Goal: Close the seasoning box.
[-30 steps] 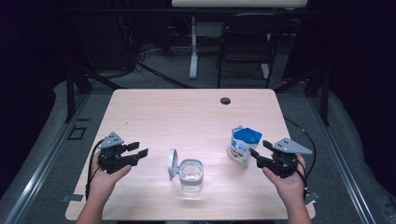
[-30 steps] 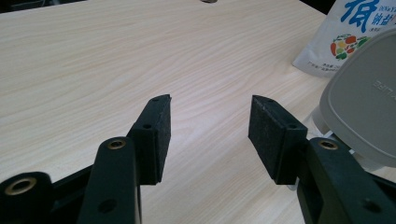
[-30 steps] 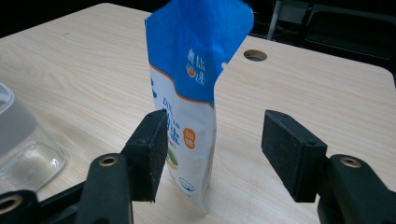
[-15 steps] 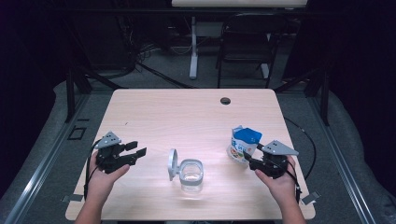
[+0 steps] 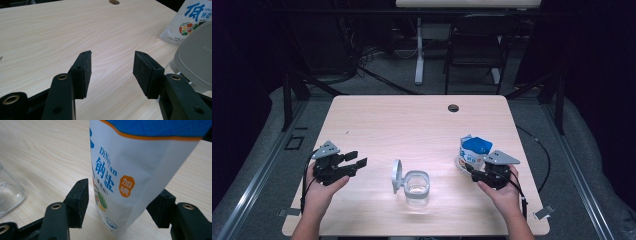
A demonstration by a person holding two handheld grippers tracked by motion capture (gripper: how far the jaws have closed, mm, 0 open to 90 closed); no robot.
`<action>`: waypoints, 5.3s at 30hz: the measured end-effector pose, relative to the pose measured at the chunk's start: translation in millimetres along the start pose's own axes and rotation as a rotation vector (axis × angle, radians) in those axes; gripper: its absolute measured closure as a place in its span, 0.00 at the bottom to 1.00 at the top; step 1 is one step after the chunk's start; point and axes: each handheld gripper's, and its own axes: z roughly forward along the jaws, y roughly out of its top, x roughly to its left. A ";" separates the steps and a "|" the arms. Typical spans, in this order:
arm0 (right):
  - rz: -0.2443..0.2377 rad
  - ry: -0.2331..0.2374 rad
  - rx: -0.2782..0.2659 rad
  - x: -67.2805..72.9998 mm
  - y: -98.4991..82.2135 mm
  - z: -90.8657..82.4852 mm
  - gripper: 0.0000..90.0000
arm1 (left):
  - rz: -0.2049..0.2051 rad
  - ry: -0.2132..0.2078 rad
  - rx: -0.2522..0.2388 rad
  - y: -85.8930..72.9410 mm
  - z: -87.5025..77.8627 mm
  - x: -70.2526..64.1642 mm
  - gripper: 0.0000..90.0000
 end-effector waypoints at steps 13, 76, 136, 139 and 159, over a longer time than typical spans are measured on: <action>0.018 0.016 0.006 -1.6 -1.6 11.6 0.43 | -0.009 0.003 -0.007 -0.4 -0.9 1.6 0.55; 0.039 0.031 0.029 -3.9 -27.0 27.9 0.43 | -0.015 0.006 -0.001 -1.7 -1.2 5.4 0.55; -0.021 -0.016 0.032 2.7 -29.1 39.5 0.51 | -0.027 0.013 0.004 -4.2 1.1 7.4 0.55; -0.025 -0.010 0.030 2.8 -29.2 39.5 0.52 | -0.026 0.008 0.005 -4.3 0.7 8.2 0.55; -0.064 -0.031 0.048 6.7 -27.5 34.5 0.53 | -0.027 0.014 0.001 -4.1 0.6 7.3 0.55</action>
